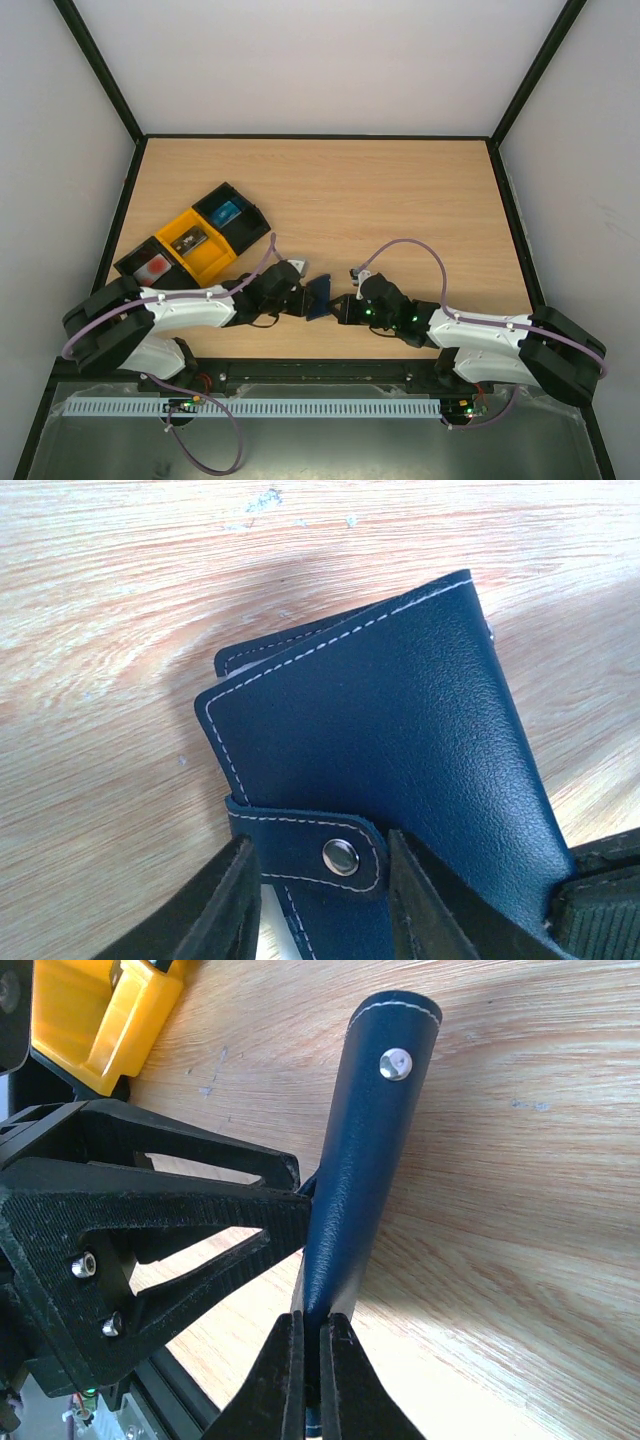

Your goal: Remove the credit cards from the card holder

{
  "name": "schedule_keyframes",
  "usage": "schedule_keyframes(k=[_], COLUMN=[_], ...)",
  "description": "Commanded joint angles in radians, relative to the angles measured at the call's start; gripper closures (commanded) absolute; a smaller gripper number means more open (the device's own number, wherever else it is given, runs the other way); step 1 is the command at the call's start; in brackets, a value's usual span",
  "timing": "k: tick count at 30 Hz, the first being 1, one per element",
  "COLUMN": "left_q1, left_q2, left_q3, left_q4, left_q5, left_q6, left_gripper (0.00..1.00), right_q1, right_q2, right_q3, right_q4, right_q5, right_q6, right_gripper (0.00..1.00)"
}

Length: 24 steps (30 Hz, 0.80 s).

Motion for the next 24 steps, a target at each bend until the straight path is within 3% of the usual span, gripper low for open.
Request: schedule_keyframes(k=[1, 12, 24], left_q1=[-0.005, -0.005, -0.005], left_q2=[0.018, 0.042, -0.008], left_q3=[0.023, 0.035, 0.013], left_q4=[-0.060, -0.045, -0.054], left_q5=[-0.058, 0.010, -0.011], left_q6=[0.023, 0.057, 0.047], left_gripper=[0.65, 0.97, 0.97], right_q1=[0.010, 0.010, 0.010], right_q2=[-0.012, -0.027, -0.042], right_q3=[0.021, 0.010, -0.003], right_q4=[0.039, 0.028, -0.009], right_q5=[-0.005, 0.028, 0.090], right_q6=[-0.019, -0.008, 0.006], right_gripper=[0.98, 0.98, 0.98])
